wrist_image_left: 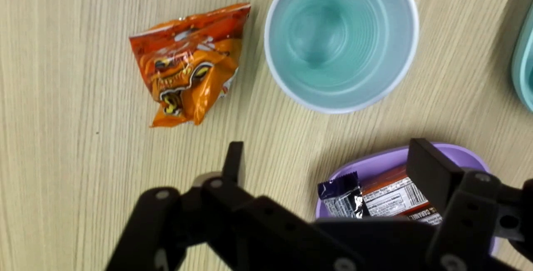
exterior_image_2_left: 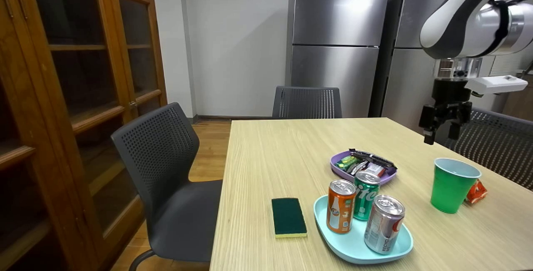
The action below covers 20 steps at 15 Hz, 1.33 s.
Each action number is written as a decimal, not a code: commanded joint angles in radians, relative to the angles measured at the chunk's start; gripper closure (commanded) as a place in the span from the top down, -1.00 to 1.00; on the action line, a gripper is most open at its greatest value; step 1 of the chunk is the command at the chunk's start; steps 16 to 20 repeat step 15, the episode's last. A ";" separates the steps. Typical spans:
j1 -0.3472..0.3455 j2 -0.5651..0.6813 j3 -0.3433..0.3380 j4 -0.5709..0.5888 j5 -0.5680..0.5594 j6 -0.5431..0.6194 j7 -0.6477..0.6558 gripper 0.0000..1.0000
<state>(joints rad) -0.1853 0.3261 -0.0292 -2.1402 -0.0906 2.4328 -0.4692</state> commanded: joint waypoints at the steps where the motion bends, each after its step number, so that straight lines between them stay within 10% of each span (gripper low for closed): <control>1: 0.028 -0.142 -0.028 -0.157 -0.013 0.026 0.136 1.00; 20: 0.045 -0.265 -0.051 -0.285 0.000 0.018 0.210 1.00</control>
